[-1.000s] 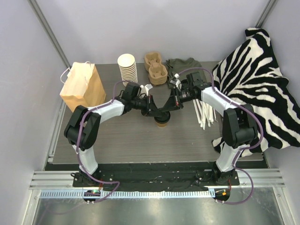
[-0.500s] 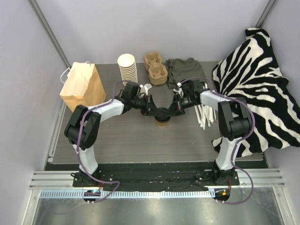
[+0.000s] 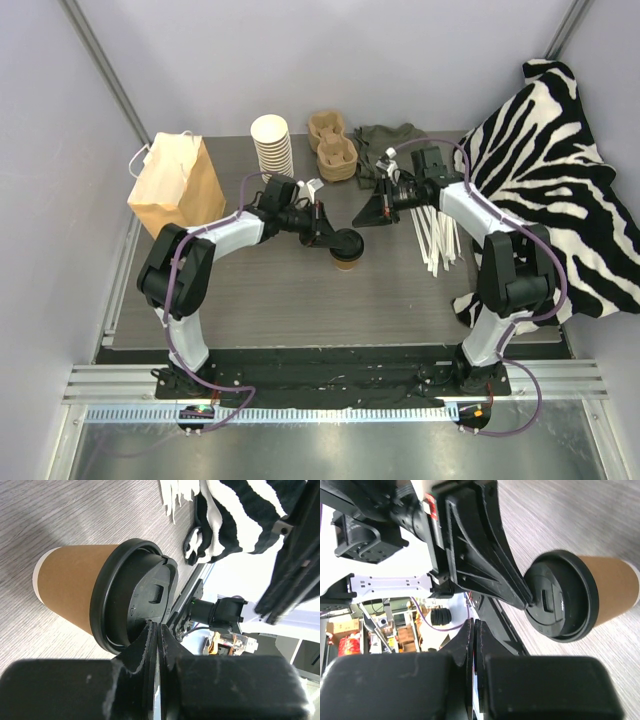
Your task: Pack the takeout coffee
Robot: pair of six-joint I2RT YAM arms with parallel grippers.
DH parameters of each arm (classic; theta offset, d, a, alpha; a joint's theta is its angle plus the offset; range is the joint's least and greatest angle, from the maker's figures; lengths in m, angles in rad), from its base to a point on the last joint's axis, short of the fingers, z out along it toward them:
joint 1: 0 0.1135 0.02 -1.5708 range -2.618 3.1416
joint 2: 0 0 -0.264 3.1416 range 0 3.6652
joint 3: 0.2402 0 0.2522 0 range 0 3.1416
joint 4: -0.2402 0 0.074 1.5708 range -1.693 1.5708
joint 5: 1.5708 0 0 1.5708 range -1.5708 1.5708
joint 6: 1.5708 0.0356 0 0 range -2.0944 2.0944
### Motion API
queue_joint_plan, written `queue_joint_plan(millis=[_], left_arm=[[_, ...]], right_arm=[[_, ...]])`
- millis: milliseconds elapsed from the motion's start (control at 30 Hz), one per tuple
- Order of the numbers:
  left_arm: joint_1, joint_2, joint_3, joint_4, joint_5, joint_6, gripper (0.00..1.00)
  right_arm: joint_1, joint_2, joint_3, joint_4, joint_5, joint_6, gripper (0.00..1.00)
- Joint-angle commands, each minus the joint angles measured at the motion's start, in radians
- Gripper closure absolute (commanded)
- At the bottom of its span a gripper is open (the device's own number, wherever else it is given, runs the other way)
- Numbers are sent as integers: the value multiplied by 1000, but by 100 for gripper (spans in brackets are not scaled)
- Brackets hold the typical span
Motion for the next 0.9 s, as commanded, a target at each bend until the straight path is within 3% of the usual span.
queue_joint_plan(millis=[0, 367, 700, 867], left_arm=[[6, 26, 7, -54, -45, 34, 93], [6, 44, 7, -57, -43, 34, 94], [6, 38, 12, -72, -48, 46, 94], [6, 33, 15, -72, -48, 46, 94]], right_arm=[[5, 5, 23, 59, -1, 56, 99], [4, 188, -94, 89, 67, -10, 99], [13, 22, 33, 76, 13, 81, 99], [14, 22, 84, 118, 15, 134, 99]])
